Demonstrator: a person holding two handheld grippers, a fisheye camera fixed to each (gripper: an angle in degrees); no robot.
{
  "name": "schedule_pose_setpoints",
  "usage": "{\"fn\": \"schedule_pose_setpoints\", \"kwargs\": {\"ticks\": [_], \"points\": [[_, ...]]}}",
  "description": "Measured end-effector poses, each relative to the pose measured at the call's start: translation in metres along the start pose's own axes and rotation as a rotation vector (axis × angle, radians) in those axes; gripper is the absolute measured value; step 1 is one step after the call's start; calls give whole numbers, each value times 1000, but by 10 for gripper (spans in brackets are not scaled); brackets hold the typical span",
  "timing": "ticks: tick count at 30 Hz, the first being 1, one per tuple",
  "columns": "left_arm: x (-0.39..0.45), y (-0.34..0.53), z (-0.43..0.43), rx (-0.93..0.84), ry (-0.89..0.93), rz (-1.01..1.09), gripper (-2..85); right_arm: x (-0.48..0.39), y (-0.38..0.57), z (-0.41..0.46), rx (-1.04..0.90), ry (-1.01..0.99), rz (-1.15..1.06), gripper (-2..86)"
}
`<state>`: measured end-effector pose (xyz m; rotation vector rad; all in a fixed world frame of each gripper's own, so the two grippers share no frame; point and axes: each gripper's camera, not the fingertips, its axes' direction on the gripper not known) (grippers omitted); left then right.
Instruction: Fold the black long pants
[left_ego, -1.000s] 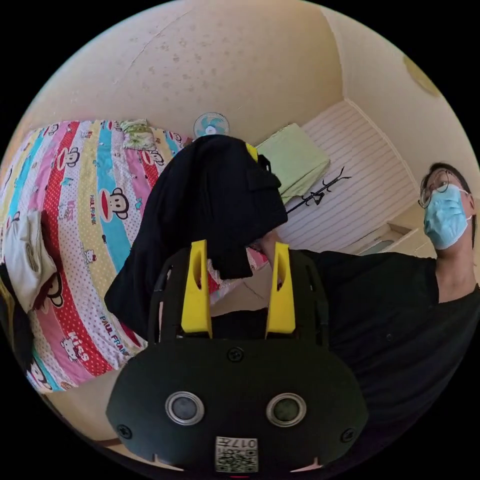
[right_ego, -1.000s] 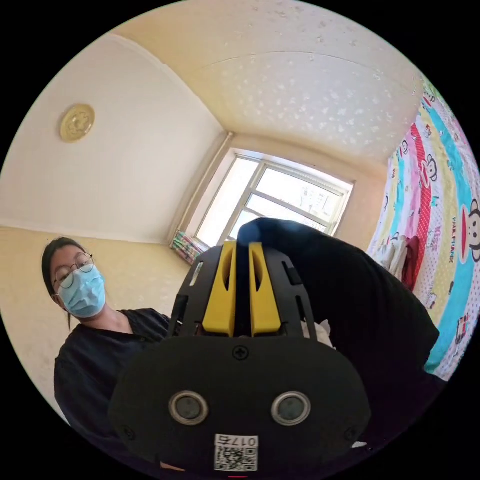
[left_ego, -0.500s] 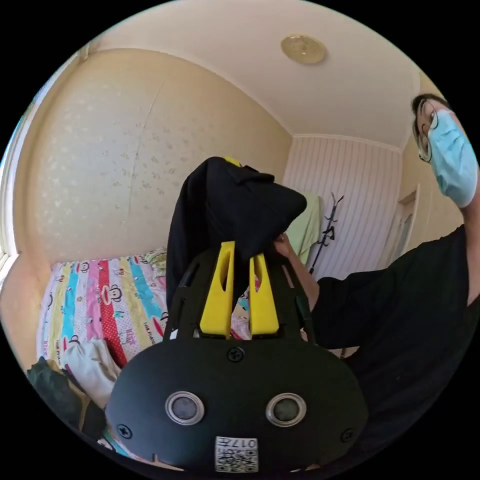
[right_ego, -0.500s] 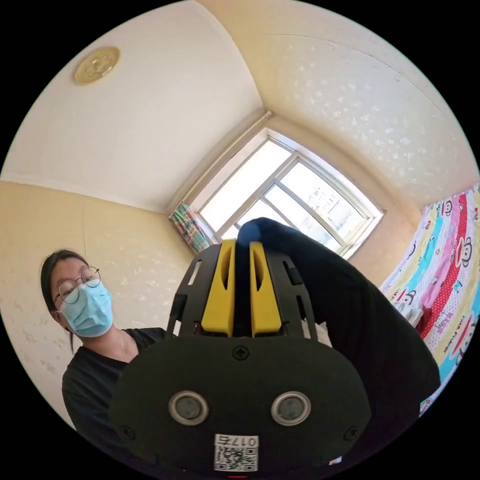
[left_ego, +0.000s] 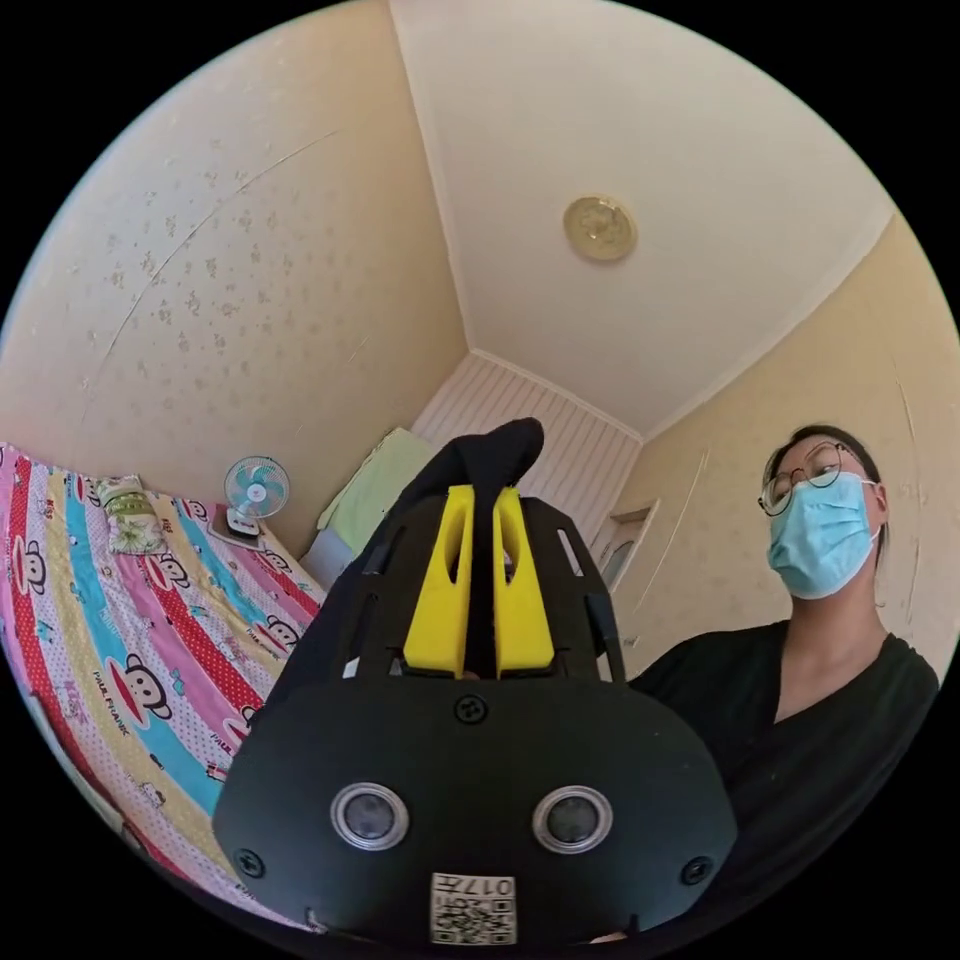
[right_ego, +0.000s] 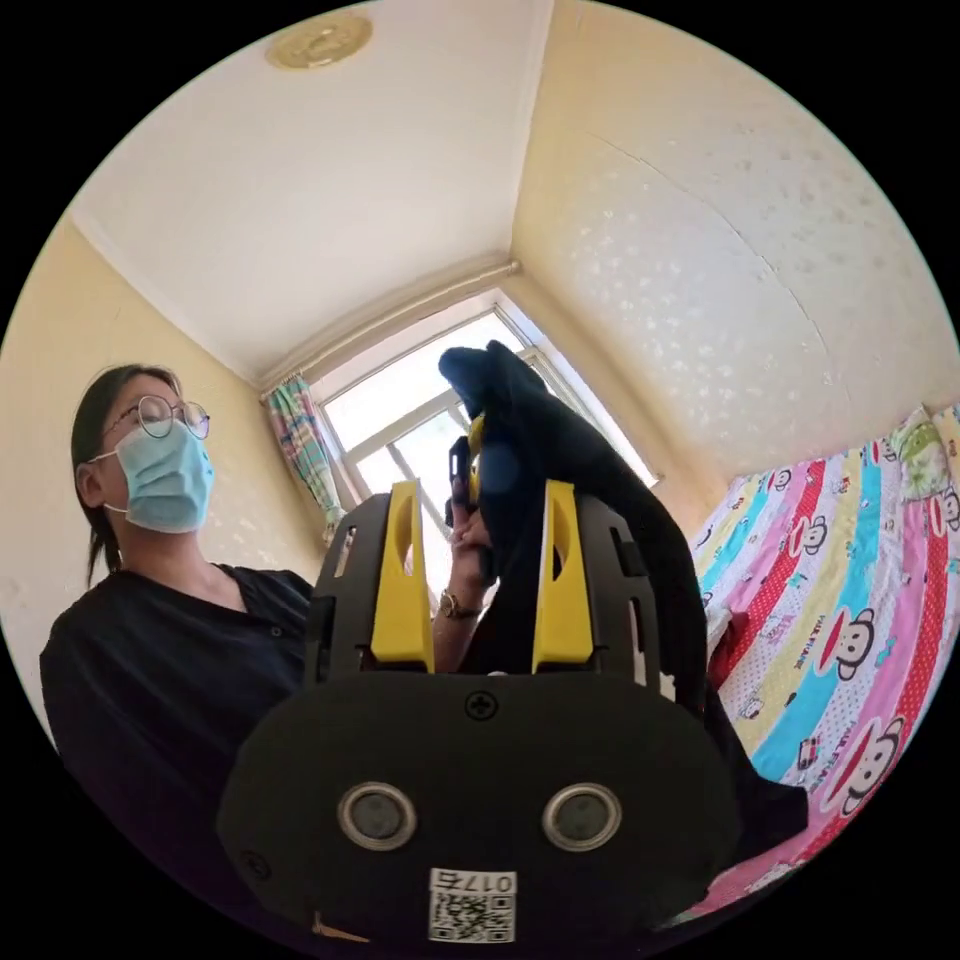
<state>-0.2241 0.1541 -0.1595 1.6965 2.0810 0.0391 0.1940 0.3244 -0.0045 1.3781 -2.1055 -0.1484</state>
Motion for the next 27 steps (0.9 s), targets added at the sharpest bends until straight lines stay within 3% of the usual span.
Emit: {"fn": "schedule_pose_setpoints", "kwargs": {"ticks": [7,9,11,17,20,22,25,27], "points": [[-17,-9,37,-49,99,-113,9,14,136,22,118,445,133,173],[-7,-25,35,-46,116,-83,9,7,160,39,113,734,96,175],[6,-40,26,-30,135,-46,9,13,173,55,92,882,68,176],[75,-92,-8,30,256,82,11,63,189,160,-114,1079,-79,189],[123,-115,-30,46,311,179,12,48,175,224,-44,1244,-224,193],[162,-131,-55,76,324,253,13,25,162,251,47,1246,-345,193],[203,-148,-91,123,316,338,16,-20,126,277,150,1048,-488,189],[219,-157,-112,166,306,359,17,-64,106,283,269,829,-618,108]]}}
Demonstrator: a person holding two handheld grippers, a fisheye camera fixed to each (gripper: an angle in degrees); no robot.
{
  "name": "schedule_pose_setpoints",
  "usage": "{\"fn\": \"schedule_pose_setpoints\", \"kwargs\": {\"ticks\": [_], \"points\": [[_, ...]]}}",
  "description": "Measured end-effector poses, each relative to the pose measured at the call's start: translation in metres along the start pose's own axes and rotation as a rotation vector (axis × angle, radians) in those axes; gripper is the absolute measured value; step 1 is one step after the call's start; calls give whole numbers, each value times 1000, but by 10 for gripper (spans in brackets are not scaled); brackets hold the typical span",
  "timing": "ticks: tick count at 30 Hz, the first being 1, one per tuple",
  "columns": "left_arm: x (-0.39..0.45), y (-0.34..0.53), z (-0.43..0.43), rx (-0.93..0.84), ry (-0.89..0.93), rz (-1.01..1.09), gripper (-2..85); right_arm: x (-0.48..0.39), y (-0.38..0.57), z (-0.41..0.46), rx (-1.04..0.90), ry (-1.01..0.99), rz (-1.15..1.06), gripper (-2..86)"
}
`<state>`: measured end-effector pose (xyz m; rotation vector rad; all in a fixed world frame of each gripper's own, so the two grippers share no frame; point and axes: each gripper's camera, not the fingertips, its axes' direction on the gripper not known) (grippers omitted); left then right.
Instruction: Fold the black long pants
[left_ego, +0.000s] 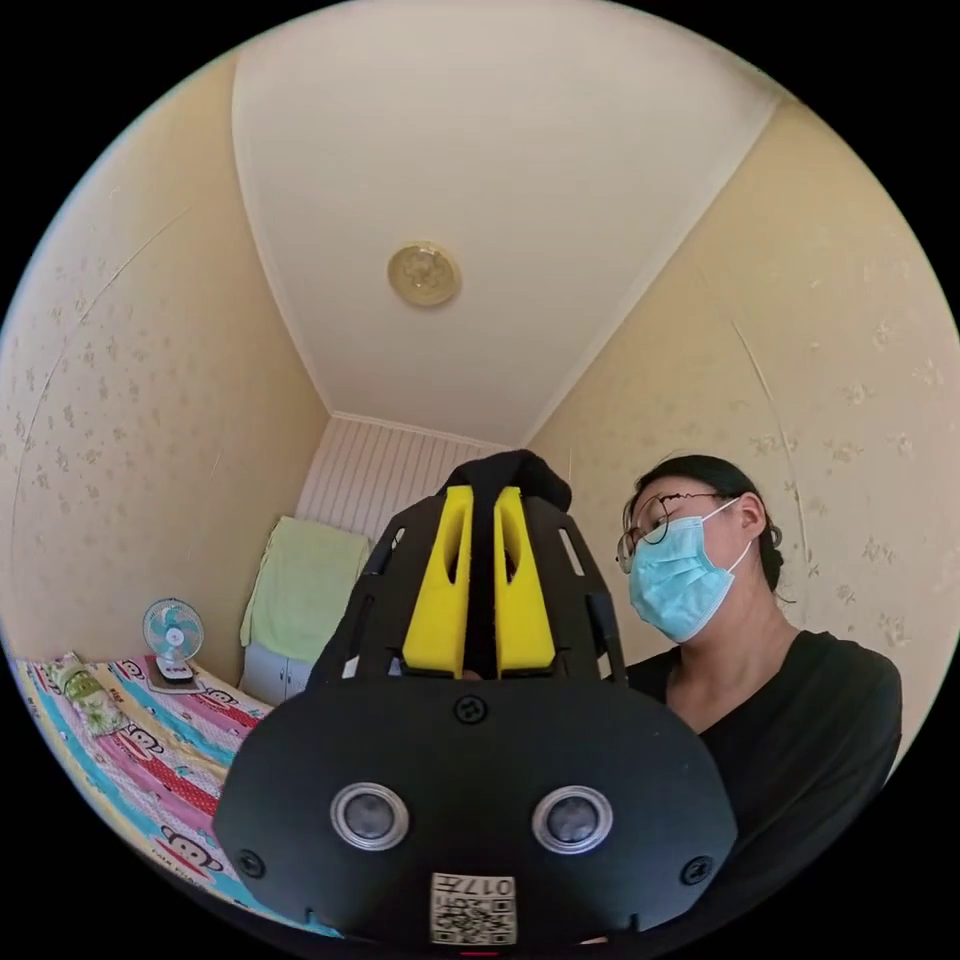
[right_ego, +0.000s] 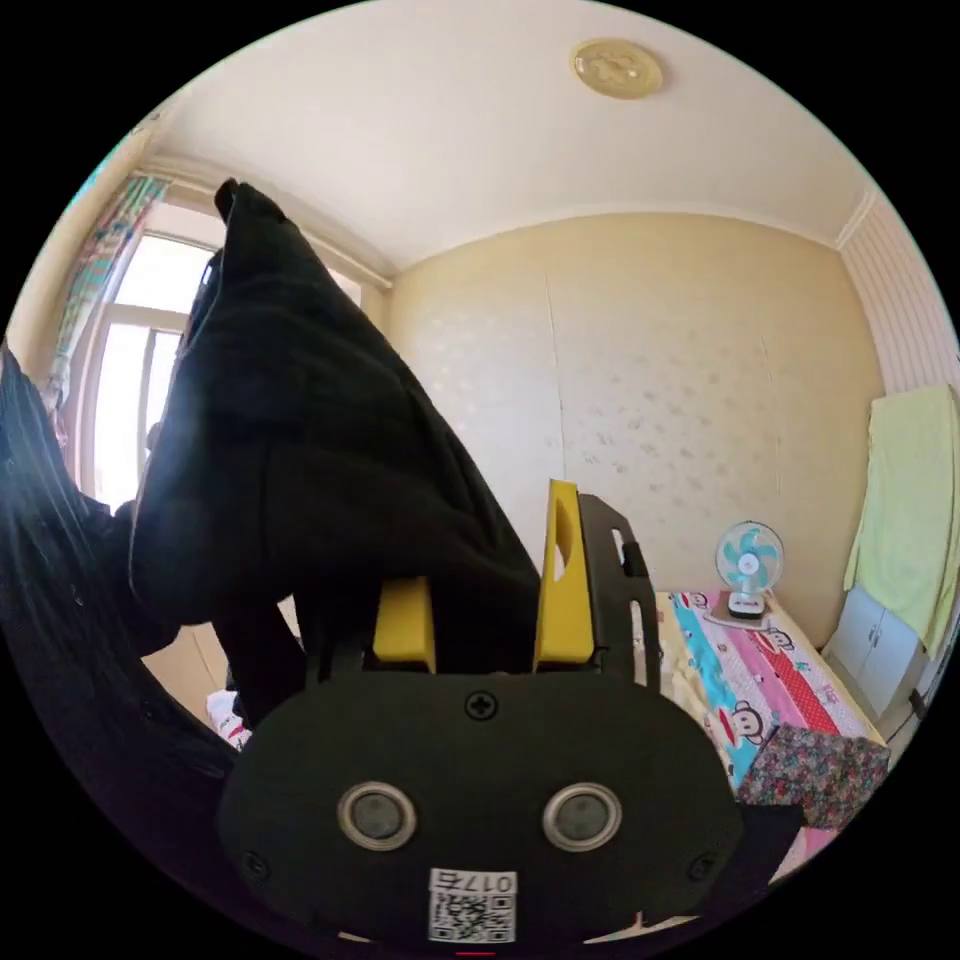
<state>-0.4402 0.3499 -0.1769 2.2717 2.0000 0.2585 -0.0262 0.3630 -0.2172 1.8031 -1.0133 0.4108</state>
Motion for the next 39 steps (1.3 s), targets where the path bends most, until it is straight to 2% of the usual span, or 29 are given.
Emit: {"fn": "schedule_pose_setpoints", "kwargs": {"ticks": [2,5,8,11,13,14,16,18,21,24,25,27,29,31,32,33,34,36,37,38,39], "points": [[11,-17,-17,48,-28,-4,19,-4,-34,0,34,-39,38,59],[36,-41,-54,142,-130,40,22,-1,-85,-5,63,-143,112,54],[82,-59,-83,173,-255,141,25,-10,-124,-35,187,-220,108,53],[133,-62,-96,221,-441,243,25,-38,-160,-66,271,-183,40,53],[168,-55,-100,327,-607,348,22,-56,-176,-79,316,-160,3,54],[175,-53,-99,348,-658,372,22,-69,-182,-85,351,-148,-26,55],[196,-41,-91,443,-872,471,20,-90,-185,-91,402,-107,-68,56],[201,-31,-89,511,-957,508,20,-117,-183,-100,455,-25,-148,56],[200,-15,-99,607,-955,543,20,-145,-172,-113,542,106,-299,56],[183,-17,-111,614,-891,564,22,-137,-180,-107,550,172,-338,53],[168,-22,-114,619,-858,539,24,-129,-187,-101,522,163,-327,53],[131,-35,-113,615,-841,492,27,-76,-227,-58,336,88,-265,54],[71,-60,-99,558,-933,462,34,-15,-259,-1,199,37,-198,60],[-62,-103,-70,408,-1168,339,53,59,-292,83,67,23,-108,78],[-106,-114,-67,358,-1212,271,59,112,-311,148,-46,79,-49,100],[-198,-128,-65,230,-1300,95,71,167,-319,216,-183,180,-16,126],[-288,-130,-72,39,-1401,-162,78,195,-317,248,-261,231,5,139],[-380,-105,-97,-209,-1502,-435,83,310,-252,343,-730,427,121,139],[-412,-76,-120,-303,-1554,-480,81,335,-226,353,-856,495,133,135],[-422,-59,-133,-340,-1589,-487,78,372,-171,353,-1017,652,109,132],[-439,-22,-162,-421,-1672,-514,75,401,-116,337,-1086,778,68,132]]}}
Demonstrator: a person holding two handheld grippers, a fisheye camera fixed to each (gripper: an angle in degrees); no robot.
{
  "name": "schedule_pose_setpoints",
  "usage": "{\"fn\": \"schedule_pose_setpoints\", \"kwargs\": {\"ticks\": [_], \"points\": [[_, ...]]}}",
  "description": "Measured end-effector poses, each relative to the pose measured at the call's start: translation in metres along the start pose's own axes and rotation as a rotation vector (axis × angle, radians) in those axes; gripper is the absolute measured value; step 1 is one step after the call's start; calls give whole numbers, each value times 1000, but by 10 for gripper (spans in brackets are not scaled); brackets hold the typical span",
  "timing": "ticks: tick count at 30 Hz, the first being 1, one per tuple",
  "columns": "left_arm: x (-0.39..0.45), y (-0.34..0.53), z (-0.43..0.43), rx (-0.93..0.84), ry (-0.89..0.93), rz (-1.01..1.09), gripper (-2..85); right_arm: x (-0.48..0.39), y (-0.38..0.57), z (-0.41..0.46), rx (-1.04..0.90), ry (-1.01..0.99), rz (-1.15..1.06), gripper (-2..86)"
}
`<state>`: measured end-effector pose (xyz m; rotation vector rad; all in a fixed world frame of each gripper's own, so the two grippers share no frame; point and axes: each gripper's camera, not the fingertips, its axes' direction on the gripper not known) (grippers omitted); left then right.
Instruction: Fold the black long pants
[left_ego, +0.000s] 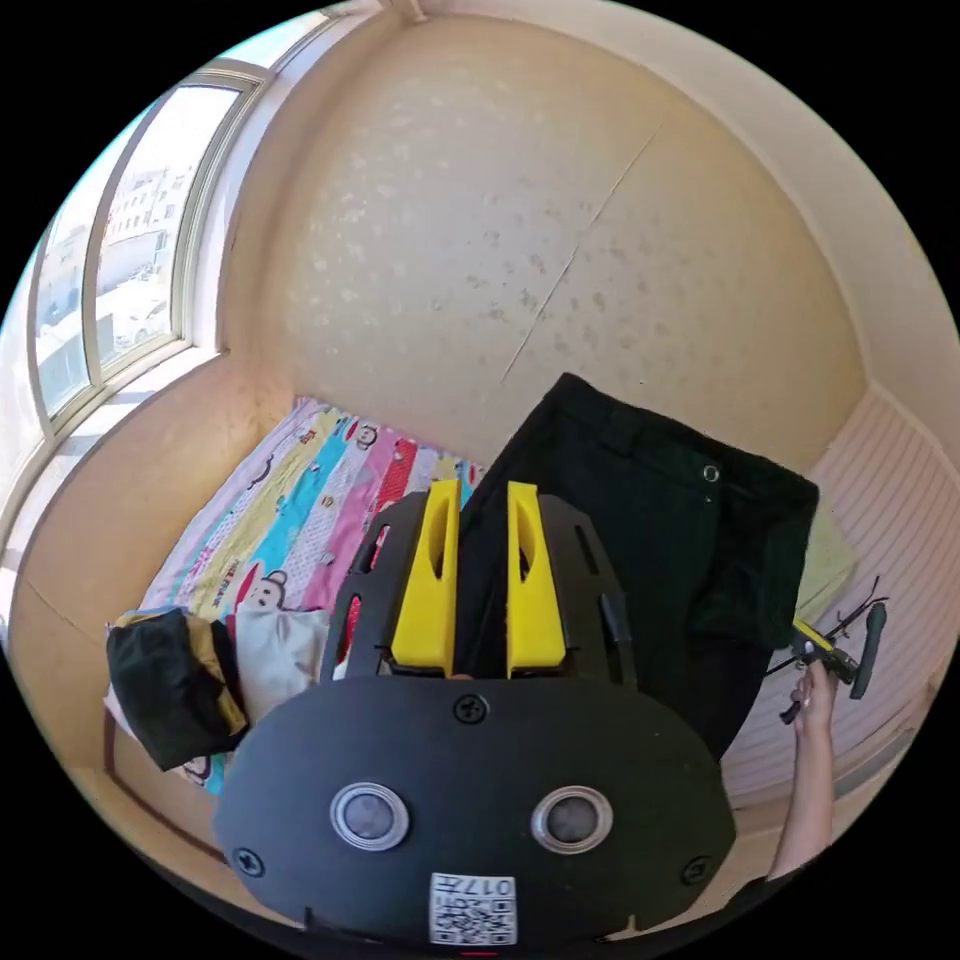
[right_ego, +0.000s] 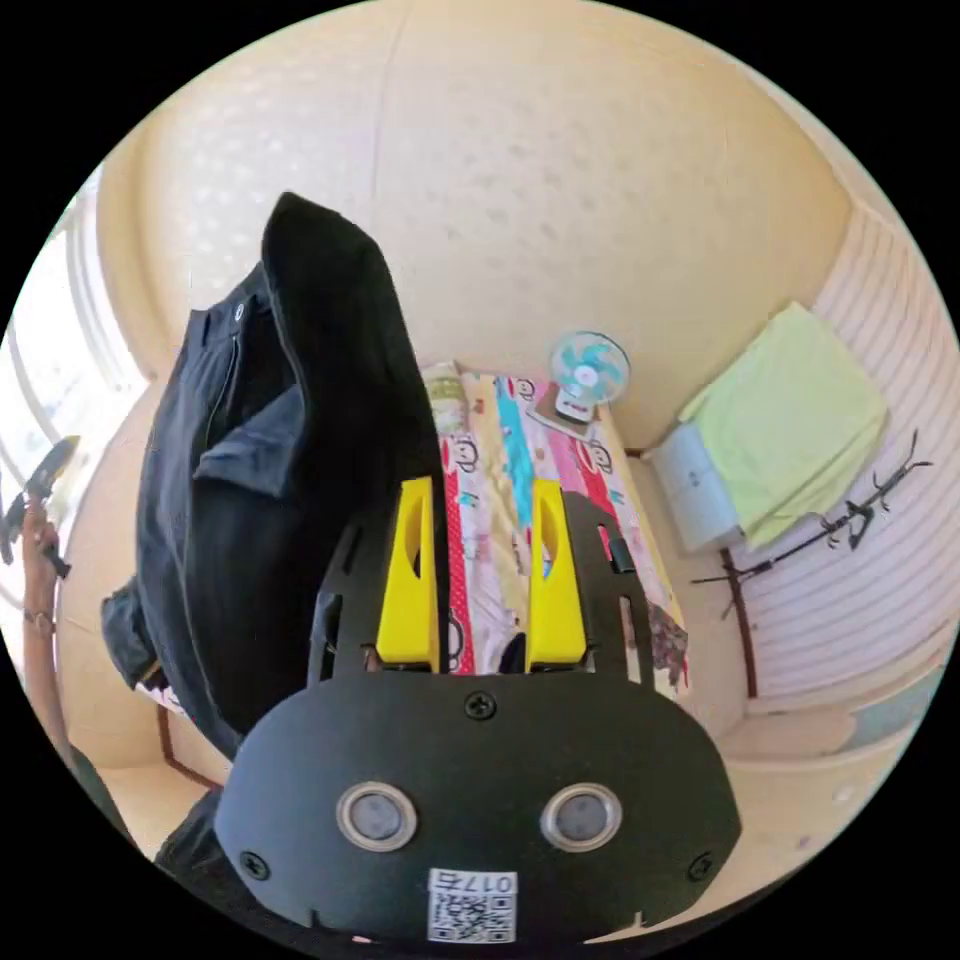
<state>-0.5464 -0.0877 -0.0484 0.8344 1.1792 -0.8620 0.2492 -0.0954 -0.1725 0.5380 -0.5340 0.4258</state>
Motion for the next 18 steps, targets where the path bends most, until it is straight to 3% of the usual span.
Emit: {"fn": "schedule_pose_setpoints", "kwargs": {"ticks": [2,6,9,14,18], "points": [[-48,35,57,-125,-129,10,72,18,53,92,-139,97,-79,115],[-185,140,169,-495,-370,5,71,84,230,290,-655,153,-55,118],[-273,209,202,-652,-434,-51,70,127,357,360,-899,128,2,119],[-353,271,218,-810,-546,-61,68,175,459,385,-1088,107,11,119],[-350,242,226,-804,-585,10,68,222,401,359,-975,88,8,116]]}}
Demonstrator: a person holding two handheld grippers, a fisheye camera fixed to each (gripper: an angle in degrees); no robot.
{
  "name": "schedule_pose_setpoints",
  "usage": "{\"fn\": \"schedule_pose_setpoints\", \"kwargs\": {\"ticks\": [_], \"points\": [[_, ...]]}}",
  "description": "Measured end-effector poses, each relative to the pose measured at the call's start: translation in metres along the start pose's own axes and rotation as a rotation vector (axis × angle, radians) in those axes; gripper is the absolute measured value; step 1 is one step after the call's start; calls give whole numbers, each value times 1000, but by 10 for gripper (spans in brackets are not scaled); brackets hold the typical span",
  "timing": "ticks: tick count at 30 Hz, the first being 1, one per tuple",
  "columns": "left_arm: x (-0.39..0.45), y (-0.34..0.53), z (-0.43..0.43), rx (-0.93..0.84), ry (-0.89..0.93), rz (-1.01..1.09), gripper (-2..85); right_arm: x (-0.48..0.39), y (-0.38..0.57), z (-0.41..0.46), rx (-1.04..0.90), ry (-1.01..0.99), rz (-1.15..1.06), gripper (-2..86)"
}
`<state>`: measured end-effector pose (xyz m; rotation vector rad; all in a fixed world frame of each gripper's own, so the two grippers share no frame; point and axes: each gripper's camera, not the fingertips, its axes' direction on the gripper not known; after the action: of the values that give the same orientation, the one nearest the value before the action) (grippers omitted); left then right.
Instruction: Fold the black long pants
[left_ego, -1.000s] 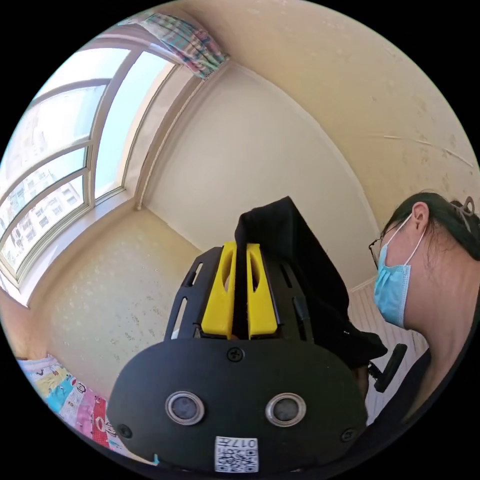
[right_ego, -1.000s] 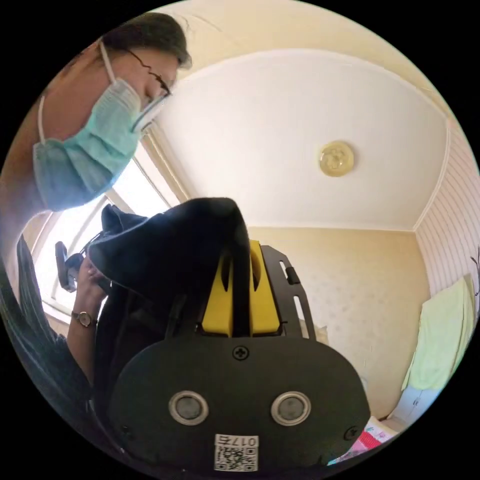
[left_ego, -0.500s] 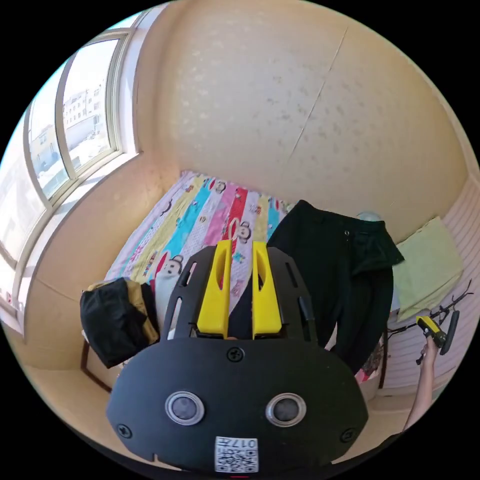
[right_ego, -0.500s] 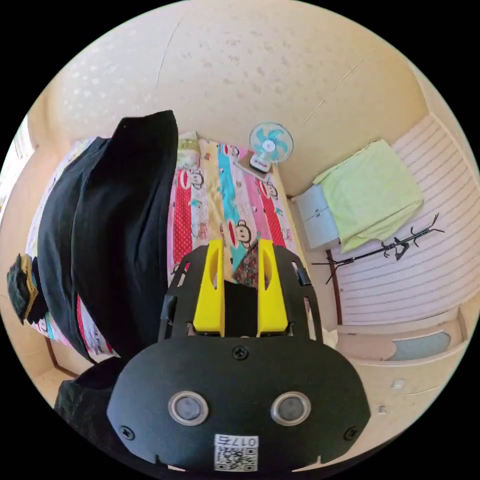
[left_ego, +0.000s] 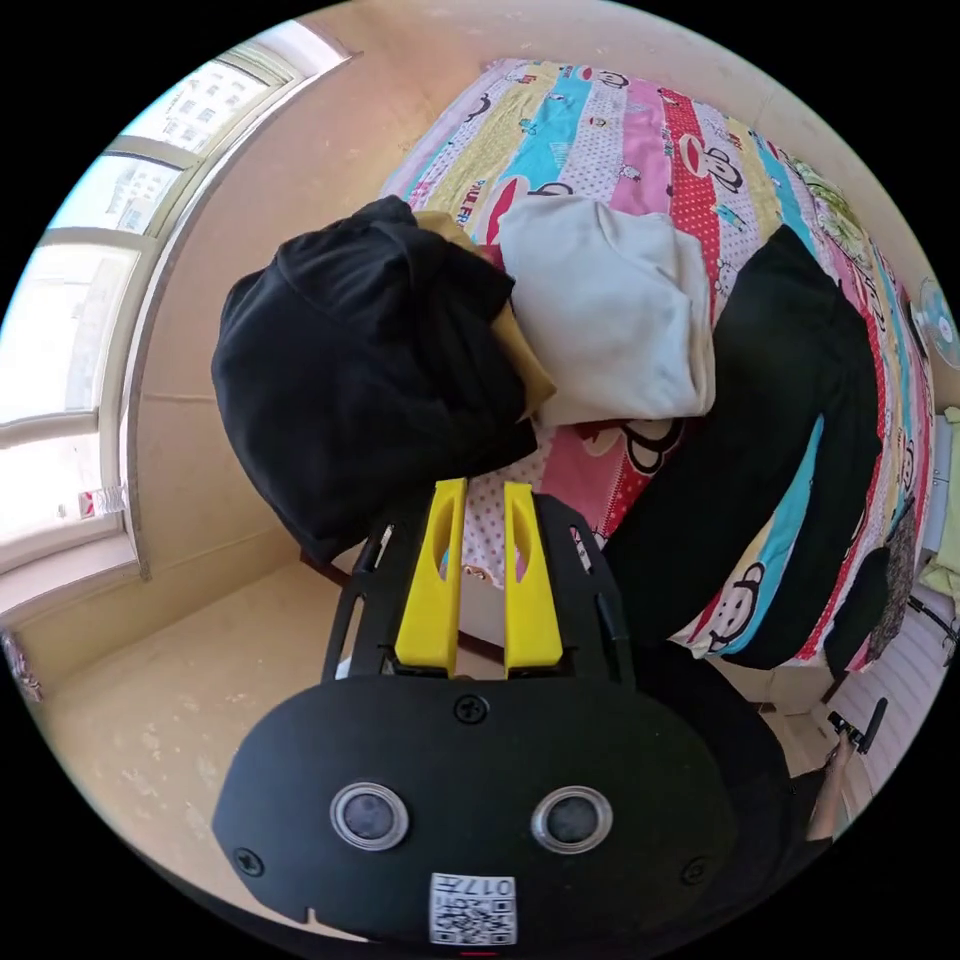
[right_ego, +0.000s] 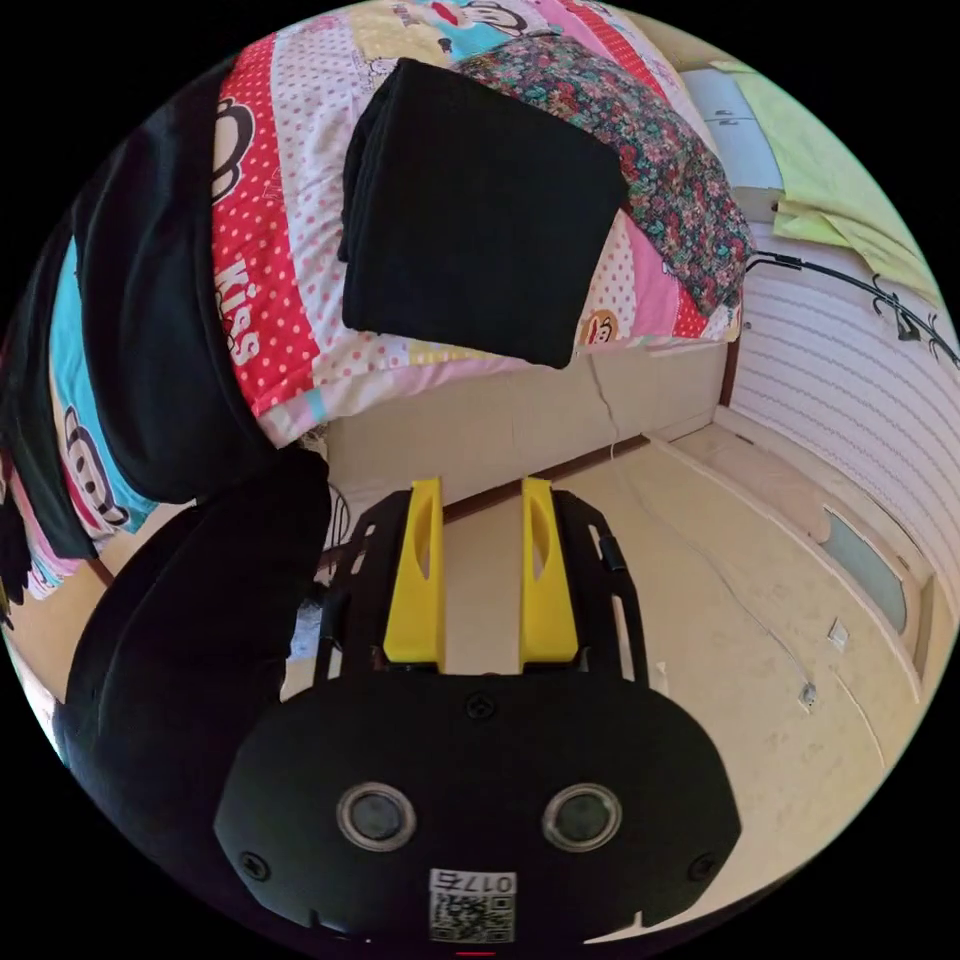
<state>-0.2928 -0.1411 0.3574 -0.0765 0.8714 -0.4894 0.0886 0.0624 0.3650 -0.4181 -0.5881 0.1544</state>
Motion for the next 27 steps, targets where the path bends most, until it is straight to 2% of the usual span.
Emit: {"fn": "schedule_pose_setpoints", "kwargs": {"ticks": [6,9,11,14,16,19,22,27], "points": [[84,-50,-119,221,-102,283,68,92,-23,-164,298,-110,46,112],[140,-49,-156,273,-171,453,70,121,-22,-215,386,-175,16,112],[170,-42,-163,278,-153,556,70,130,-21,-224,394,-192,-8,112],[219,-28,-132,139,-103,736,73,135,-15,-206,355,-260,-35,112],[254,-10,-78,-53,-86,839,74,128,-12,-177,297,-291,-71,112],[286,24,-10,-187,-113,867,74,111,1,-110,155,-281,-155,112],[309,56,45,-320,-37,869,74,114,23,-50,31,-289,-212,112],[347,90,83,-403,-82,929,74,184,41,-12,-39,-401,-195,112]]}}
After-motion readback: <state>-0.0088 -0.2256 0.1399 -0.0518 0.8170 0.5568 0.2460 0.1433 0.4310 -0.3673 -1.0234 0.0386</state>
